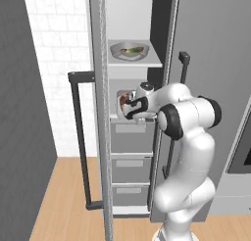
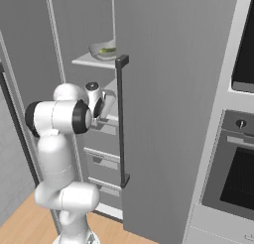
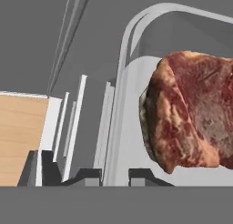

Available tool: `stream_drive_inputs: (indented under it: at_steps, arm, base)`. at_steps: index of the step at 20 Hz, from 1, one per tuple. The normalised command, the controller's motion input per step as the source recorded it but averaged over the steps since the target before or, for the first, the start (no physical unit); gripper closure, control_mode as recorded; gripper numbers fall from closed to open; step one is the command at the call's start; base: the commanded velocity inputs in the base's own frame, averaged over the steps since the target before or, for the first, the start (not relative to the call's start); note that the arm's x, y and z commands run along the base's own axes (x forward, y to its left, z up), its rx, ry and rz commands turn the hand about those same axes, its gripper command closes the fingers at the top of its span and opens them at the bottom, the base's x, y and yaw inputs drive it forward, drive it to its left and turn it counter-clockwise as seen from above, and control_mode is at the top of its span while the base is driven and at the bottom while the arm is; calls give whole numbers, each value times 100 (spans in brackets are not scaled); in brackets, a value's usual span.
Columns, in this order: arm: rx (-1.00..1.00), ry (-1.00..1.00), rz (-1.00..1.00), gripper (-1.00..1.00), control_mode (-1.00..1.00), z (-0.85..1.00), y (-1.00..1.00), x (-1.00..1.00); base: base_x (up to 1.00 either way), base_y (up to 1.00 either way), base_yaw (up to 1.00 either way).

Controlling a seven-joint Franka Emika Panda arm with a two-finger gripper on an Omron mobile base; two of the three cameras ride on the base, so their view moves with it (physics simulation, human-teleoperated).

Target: Take the meat container that has the steak and place it on the second highest rack of the freezer. Then take the vegetable container that has the cucumber and mushroom and place it on the highest rack of the freezer.

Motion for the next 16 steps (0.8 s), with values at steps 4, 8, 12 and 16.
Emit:
stream_drive_inputs:
  at_steps: [4,8,12,16]
  arm:
    - [0,3,0,100,-100,-10,0,78]
    - [0,4,0,100,-100,-15,0,82]
    - [0,4,-2,100,-100,-19,0,83]
    - [0,0,-4,100,-100,-15,3,82]
  base:
    - [0,0,0]
    - [0,0,0]
    - [0,0,0]
    - [0,0,0]
